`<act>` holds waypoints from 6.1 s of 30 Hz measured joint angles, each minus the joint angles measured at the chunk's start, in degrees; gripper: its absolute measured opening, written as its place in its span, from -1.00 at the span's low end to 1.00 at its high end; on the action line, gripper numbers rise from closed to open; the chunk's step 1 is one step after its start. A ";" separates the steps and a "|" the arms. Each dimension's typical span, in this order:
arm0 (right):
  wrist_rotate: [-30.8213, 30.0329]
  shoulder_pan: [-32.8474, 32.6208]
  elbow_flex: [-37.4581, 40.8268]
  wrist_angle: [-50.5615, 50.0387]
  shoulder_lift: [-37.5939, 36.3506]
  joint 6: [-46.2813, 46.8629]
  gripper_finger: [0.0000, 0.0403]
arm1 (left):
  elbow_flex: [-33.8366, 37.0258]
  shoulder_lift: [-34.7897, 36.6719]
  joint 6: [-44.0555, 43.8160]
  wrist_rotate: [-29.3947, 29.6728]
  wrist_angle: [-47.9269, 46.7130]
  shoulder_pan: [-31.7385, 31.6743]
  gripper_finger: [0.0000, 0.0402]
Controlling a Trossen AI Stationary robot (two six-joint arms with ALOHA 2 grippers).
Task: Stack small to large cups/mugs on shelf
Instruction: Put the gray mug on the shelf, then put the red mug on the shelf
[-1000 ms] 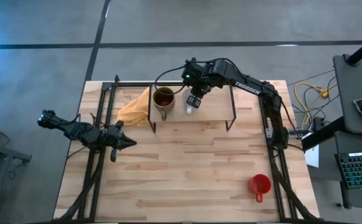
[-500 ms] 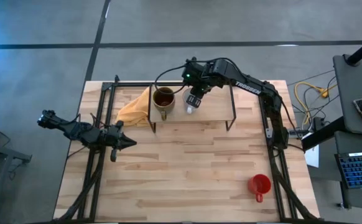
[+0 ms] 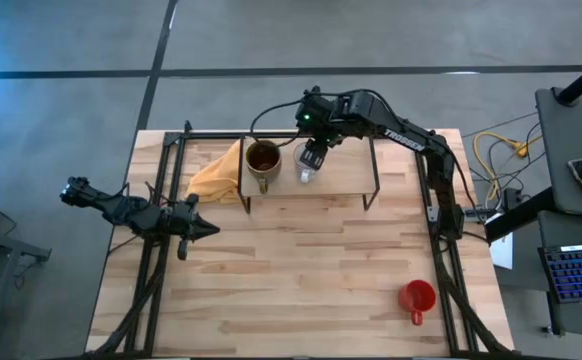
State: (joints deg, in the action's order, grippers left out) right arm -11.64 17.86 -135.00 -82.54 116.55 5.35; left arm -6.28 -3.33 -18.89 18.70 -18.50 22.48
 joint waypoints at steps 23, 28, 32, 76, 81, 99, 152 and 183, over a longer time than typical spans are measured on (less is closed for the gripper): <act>0.03 -12.96 0.10 7.58 -2.68 8.48 -0.94 | 0.00 0.00 0.01 0.00 -0.01 0.00 -1.00; 0.07 -13.44 0.12 6.74 -0.05 11.00 -0.96 | 0.00 0.04 0.02 0.00 0.00 0.00 -1.00; -2.26 -14.60 0.17 5.13 1.05 11.18 -0.96 | -0.01 0.00 0.02 0.00 -0.01 0.00 -1.00; -7.89 -15.97 0.23 1.75 3.30 9.70 -0.96 | -0.02 0.00 0.01 -0.01 -0.02 0.00 -1.00; -7.64 -15.71 0.42 1.77 3.30 9.59 -0.96 | -0.02 0.00 0.00 0.00 0.00 0.00 -1.00; -7.43 -15.47 1.18 -1.24 3.35 9.11 -0.96 | -0.02 0.00 0.00 0.00 0.00 0.00 -1.00; 0.26 -50.80 20.91 -7.43 -18.39 76.35 -0.48 | 0.00 0.00 0.01 0.00 0.00 0.00 -1.00; 21.67 -73.08 60.47 -7.44 -31.59 126.33 -0.39 | 0.00 0.00 0.01 0.00 0.00 0.00 -1.00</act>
State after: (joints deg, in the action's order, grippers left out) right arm 10.03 -55.22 -74.53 -89.99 84.96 131.68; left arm -6.28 -3.33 -18.88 18.69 -18.50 22.48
